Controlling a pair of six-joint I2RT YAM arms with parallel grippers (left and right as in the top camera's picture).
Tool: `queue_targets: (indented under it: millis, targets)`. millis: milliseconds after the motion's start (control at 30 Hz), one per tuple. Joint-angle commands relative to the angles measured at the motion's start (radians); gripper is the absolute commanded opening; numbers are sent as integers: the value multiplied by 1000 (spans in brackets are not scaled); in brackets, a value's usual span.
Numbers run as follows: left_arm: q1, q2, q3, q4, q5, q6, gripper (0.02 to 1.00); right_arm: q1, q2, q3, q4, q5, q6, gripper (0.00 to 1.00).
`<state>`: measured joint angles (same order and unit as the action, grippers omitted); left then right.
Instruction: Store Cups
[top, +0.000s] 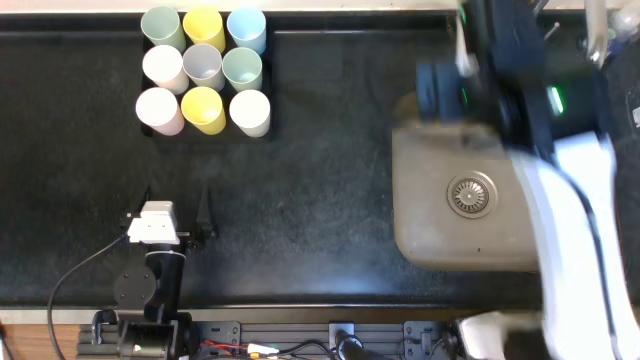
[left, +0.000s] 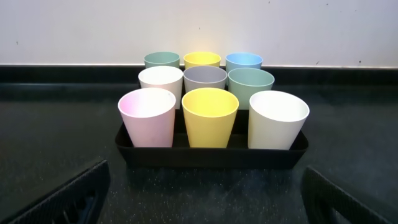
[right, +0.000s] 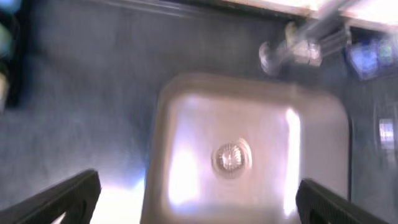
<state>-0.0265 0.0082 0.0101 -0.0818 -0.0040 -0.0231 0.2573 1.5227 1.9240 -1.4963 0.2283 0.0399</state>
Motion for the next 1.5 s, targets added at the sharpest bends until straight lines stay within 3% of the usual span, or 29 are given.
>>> queue_targets:
  millis: [33, 200, 533, 800, 1167, 1500]
  targets:
    - [-8, -6, -2, -2, 2, -8, 998, -97, -372, -435, 146, -2, 92, 998]
    - [-8, -6, -2, -2, 2, -8, 998, -145, -687, -793, 390, 10, 93, 998]
    - [-8, -6, -2, -2, 2, -8, 998, -148, -1172, -1316, 608, 53, 13, 998]
    - [-8, -6, -2, -2, 2, -8, 998, -145, -1378, -1421, 651, 53, 13, 998]
    - [-8, -6, -2, -2, 2, -8, 998, -164, -1489, -1725, 1064, 53, 13, 996]
    - [-8, -6, -2, -2, 2, -8, 998, -166, -1519, -1838, 1225, 53, 13, 998]
